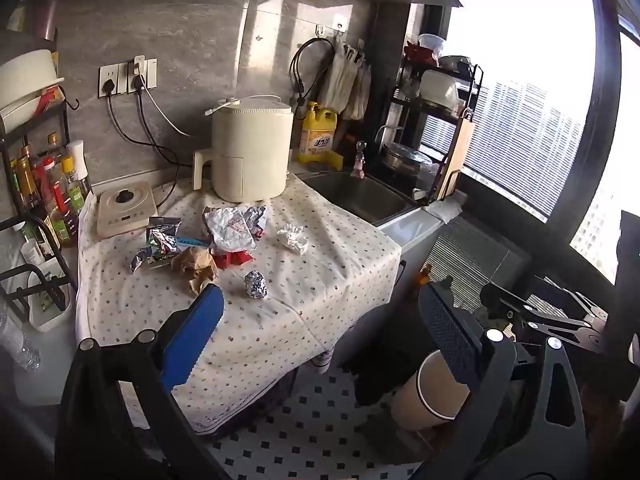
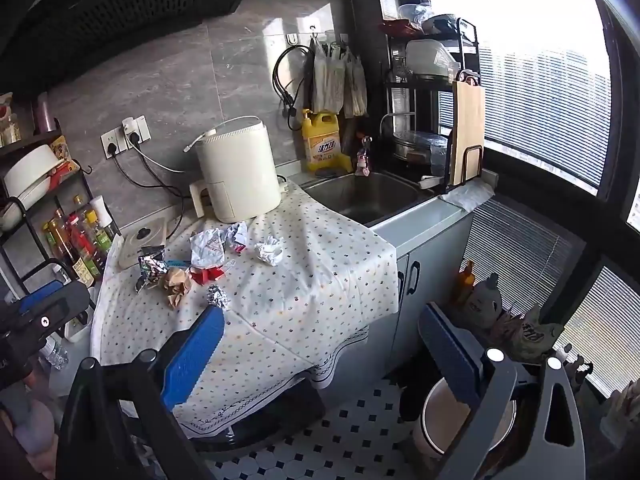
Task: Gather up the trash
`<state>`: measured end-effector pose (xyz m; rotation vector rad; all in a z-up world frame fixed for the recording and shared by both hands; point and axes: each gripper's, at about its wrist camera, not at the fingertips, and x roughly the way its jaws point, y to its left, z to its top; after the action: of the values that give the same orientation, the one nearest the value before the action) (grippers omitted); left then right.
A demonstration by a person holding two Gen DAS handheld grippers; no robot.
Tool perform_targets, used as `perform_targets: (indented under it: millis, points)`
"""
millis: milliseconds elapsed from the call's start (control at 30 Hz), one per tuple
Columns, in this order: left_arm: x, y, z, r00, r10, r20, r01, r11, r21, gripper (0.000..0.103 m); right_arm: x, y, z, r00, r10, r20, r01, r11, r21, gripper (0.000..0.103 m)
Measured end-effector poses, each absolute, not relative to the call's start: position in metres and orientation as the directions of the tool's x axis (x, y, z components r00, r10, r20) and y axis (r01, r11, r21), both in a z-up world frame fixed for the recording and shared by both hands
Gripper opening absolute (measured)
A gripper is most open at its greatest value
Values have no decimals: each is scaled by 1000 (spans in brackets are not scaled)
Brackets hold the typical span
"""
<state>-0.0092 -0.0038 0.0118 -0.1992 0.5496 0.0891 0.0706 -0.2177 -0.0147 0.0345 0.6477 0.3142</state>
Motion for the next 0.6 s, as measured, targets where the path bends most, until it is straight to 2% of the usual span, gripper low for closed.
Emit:
perform_targets:
  millis: [600]
  points:
    - [-21, -5, 9, 846, 64, -530, -171, 973, -155, 97, 73, -217, -12, 750, 313, -582, -303, 946, 119, 95]
